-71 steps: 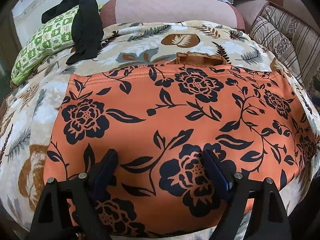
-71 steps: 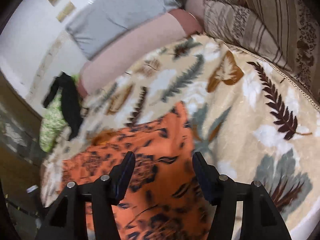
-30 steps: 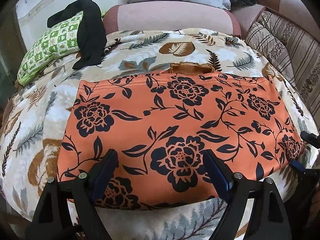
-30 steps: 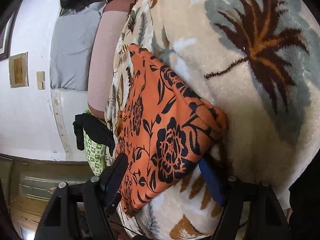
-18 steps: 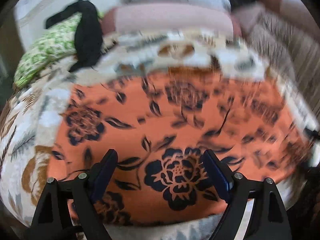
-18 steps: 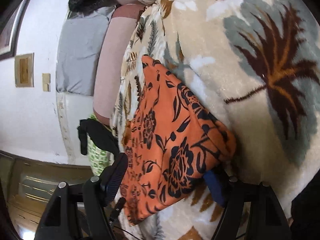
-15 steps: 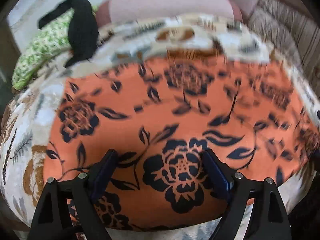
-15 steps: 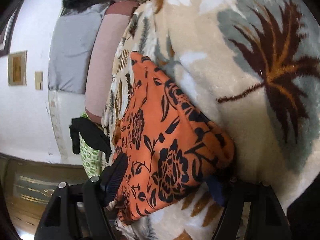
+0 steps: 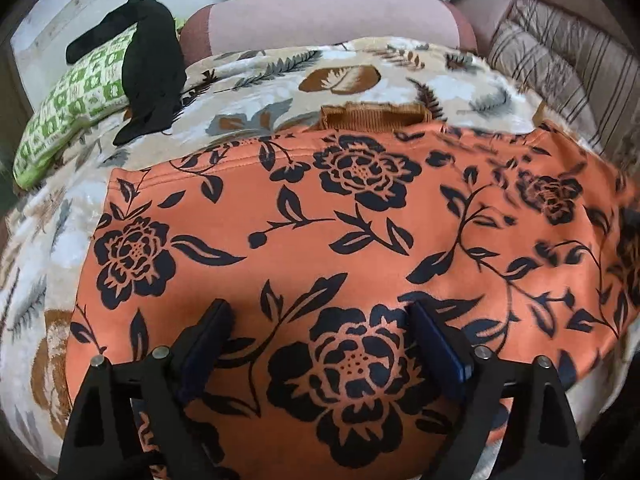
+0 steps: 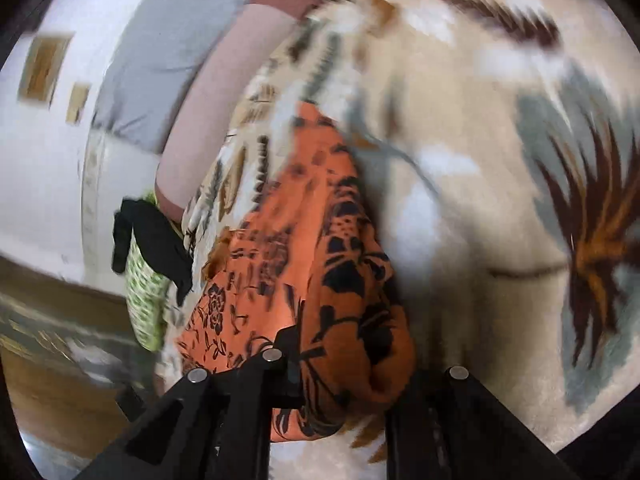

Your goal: Fold small clothes

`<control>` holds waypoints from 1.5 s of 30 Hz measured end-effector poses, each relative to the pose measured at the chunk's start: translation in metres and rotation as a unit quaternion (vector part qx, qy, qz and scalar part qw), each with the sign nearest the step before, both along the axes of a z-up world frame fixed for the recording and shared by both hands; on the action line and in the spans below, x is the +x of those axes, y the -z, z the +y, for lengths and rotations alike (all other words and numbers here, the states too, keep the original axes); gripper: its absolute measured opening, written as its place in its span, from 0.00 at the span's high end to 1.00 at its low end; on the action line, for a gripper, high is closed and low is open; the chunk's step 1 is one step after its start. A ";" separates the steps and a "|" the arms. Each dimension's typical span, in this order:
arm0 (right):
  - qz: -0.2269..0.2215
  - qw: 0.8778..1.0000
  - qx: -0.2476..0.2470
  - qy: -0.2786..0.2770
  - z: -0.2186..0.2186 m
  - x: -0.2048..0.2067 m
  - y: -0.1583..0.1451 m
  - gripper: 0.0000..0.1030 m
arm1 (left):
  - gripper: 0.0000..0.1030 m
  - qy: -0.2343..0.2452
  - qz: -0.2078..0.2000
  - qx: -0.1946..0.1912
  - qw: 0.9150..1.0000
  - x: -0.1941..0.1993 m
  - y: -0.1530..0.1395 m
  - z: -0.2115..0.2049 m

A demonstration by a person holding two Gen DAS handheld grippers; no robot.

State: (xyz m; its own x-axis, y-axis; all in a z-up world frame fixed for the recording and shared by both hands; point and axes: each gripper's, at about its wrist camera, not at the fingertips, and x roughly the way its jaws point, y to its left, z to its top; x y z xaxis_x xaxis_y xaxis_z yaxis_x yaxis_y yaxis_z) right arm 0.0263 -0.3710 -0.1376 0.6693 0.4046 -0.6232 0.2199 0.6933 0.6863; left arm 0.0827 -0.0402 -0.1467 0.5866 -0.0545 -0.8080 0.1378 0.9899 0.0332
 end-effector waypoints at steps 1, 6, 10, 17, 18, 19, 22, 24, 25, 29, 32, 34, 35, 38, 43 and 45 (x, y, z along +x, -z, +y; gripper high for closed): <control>-0.021 0.999 -0.032 -0.019 0.015 0.003 -0.022 0.86 | 0.15 -0.007 -0.008 -0.018 1.000 -0.005 -0.007 0.008; -0.119 0.979 -0.122 -0.115 0.113 0.013 -0.115 0.86 | 0.15 -0.100 -0.119 -0.097 0.983 -0.057 -0.068 0.098; -0.155 0.952 -0.157 -0.211 0.223 0.014 -0.138 0.86 | 0.15 -0.206 -0.150 -0.123 0.959 -0.095 -0.082 0.185; 0.002 0.906 -0.153 -0.395 0.375 0.040 -0.001 0.46 | 0.15 -0.293 -0.100 -0.167 0.936 -0.131 -0.048 0.264; 0.003 0.907 -0.154 -0.392 0.375 0.035 0.006 0.45 | 0.15 -0.288 -0.098 -0.174 0.937 -0.134 -0.046 0.266; -0.021 0.914 -0.137 -0.381 0.367 0.026 -0.001 0.43 | 0.15 -0.284 -0.100 -0.181 0.936 -0.137 -0.046 0.265; -0.039 0.929 -0.092 -0.355 0.338 0.019 -0.024 0.26 | 0.15 -0.251 -0.095 -0.214 0.939 -0.137 -0.047 0.249; -0.060 0.938 -0.094 -0.327 0.313 0.015 -0.038 0.24 | 0.15 -0.215 -0.088 -0.233 0.944 -0.130 -0.049 0.232; -0.063 0.944 -0.092 -0.310 0.301 0.016 -0.043 0.24 | 0.15 -0.202 -0.082 -0.242 0.946 -0.125 -0.049 0.225; -0.045 0.964 -0.072 -0.251 0.259 0.015 -0.038 0.23 | 0.15 -0.168 -0.041 -0.245 0.954 -0.102 -0.040 0.192; -0.033 0.970 -0.053 -0.236 0.245 0.008 -0.030 0.23 | 0.17 -0.167 -0.034 -0.257 0.951 -0.086 -0.040 0.184; -0.037 0.970 -0.045 -0.238 0.236 0.005 -0.030 0.23 | 0.56 -0.162 -0.020 -0.265 0.950 -0.075 -0.036 0.181; -0.039 0.969 -0.044 -0.240 0.233 0.005 -0.031 0.23 | 0.73 -0.166 -0.008 -0.260 0.951 -0.073 -0.032 0.181; -0.043 0.968 -0.033 -0.247 0.234 0.007 -0.030 0.23 | 0.83 -0.225 0.041 -0.256 0.939 -0.073 0.006 0.196; -0.030 0.968 -0.011 -0.250 0.219 0.010 -0.017 0.23 | 0.72 -0.232 0.027 -0.238 0.943 -0.089 -0.009 0.192; -0.031 0.968 -0.007 -0.251 0.216 0.013 -0.017 0.23 | 0.67 -0.227 0.012 -0.202 0.952 -0.092 -0.027 0.182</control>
